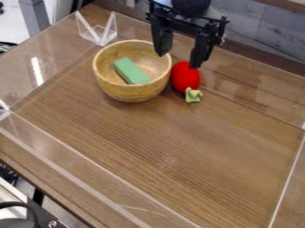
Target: Remove the green stick from the brown bowl and put it on the table
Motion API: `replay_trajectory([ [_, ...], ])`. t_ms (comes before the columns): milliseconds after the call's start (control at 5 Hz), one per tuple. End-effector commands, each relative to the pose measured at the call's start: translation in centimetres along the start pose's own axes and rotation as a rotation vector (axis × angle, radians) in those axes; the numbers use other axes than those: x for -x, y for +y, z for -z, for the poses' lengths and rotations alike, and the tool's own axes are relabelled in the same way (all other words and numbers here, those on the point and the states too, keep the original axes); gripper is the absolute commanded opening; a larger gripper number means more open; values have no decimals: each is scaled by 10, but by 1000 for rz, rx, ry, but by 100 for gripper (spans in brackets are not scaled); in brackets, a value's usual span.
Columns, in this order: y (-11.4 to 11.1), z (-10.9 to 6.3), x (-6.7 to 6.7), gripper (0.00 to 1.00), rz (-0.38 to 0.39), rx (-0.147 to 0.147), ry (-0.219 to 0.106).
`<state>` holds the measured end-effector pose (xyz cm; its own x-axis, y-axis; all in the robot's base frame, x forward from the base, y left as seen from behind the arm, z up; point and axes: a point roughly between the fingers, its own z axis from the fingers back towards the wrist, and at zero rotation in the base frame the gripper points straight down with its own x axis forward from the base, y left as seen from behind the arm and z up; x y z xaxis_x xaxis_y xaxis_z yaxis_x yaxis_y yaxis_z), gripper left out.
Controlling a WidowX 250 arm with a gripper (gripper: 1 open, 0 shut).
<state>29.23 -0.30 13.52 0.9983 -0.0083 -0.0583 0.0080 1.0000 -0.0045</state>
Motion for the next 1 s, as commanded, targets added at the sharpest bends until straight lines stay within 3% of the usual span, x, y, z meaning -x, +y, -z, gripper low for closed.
replay_trajectory([
  [0,22,5,6,100,-21,4,17],
  [200,39,-1,3,100,-98,19,4],
  [400,60,-7,1,100,-227,58,-19],
  [600,79,1,0,100,-358,100,-35],
  [800,92,12,-4,100,-441,113,-39],
])
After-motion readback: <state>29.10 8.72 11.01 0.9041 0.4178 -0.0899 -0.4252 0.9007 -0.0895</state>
